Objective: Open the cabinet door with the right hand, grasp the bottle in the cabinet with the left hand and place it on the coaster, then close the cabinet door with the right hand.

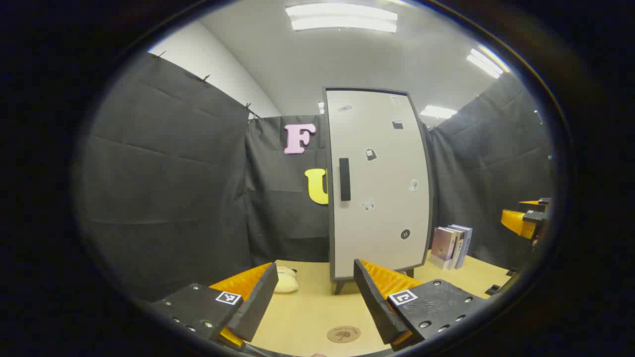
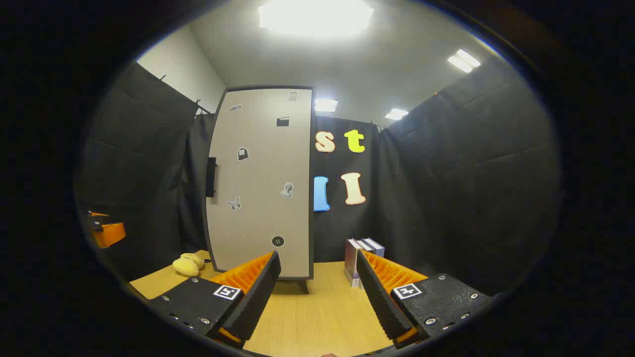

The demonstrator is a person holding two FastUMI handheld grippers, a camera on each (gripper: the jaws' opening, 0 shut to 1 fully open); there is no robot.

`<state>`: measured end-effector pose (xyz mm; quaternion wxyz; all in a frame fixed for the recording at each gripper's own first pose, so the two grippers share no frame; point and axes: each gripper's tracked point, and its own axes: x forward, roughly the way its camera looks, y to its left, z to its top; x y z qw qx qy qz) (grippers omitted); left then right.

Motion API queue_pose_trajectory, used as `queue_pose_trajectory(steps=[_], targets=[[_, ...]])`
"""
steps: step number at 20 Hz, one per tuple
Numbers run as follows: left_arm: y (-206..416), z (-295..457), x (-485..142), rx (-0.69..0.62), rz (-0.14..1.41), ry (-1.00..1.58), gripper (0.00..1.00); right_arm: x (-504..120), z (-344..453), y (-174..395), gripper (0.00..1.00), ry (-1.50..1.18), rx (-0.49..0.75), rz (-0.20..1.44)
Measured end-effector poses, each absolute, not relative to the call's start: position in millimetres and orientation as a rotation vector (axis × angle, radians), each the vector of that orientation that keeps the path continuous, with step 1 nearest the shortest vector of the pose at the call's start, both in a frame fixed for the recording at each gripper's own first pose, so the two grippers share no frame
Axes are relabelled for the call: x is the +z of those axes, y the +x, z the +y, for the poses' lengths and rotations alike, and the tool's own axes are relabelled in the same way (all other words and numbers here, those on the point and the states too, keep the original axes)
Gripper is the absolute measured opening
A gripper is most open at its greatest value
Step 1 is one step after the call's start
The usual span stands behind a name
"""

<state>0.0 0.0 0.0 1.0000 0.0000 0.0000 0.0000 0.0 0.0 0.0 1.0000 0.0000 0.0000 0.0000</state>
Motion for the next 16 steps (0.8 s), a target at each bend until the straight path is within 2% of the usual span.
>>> queue_pose_trajectory(steps=[3,4,5,16], targets=[[4,1,-2,-0.001,0.009,-0.004,0.92,2,4,4,0.95,0.007,0.003,-0.005],[5,2,-1,0.0,0.011,-0.007,0.88,2,5,5,0.95,0.011,0.007,-0.006],[6,5,0,0.007,0.008,-0.01,0.92,2,8,8,0.95,0.013,0.016,-0.004],[5,22,16,0.041,-0.052,0.01,0.92,2,25,17,0.95,0.005,0.045,-0.001]])
